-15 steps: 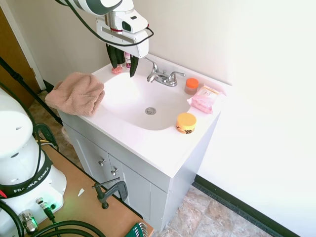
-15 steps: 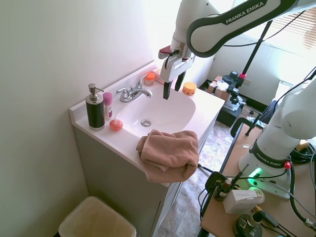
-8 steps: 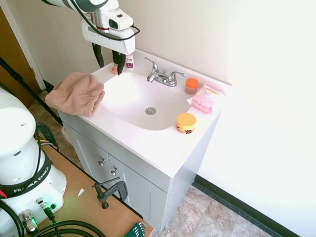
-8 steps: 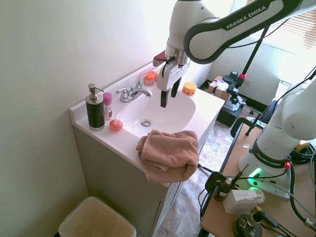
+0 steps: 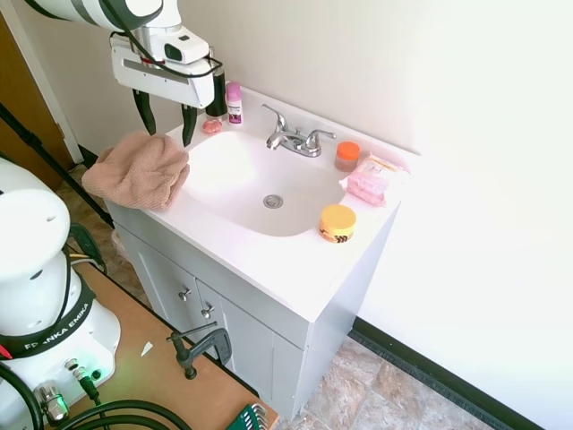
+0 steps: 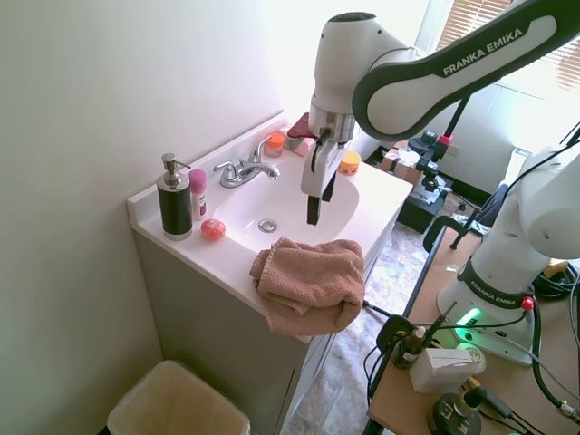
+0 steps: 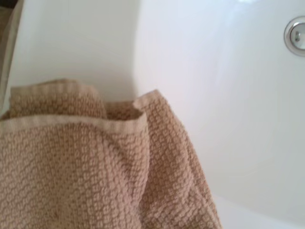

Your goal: Wipe the sink

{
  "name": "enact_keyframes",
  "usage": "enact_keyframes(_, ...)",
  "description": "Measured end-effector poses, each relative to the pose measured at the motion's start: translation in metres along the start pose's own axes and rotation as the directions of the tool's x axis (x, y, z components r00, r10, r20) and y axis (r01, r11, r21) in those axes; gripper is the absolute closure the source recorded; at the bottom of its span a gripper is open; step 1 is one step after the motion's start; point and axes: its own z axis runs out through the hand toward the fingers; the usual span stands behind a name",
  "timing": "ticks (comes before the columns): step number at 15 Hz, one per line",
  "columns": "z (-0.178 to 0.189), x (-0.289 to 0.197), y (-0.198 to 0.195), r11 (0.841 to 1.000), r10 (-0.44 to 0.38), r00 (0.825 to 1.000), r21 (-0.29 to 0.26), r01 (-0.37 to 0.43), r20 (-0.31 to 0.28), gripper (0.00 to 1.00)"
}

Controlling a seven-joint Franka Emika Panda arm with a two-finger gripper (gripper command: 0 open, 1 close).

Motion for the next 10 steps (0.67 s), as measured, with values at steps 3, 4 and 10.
enact_keyframes(3,0.012,-0.017,-0.004,0.999,-0.03,1.0,-0.015,0.03,0.006,0.0)
enact_keyframes(4,0.012,-0.022,-0.007,0.999,-0.041,0.999,-0.017,0.041,0.005,0.0)
enact_keyframes(10,0.015,-0.062,-0.031,0.992,-0.122,0.992,-0.034,0.122,-0.012,0.0)
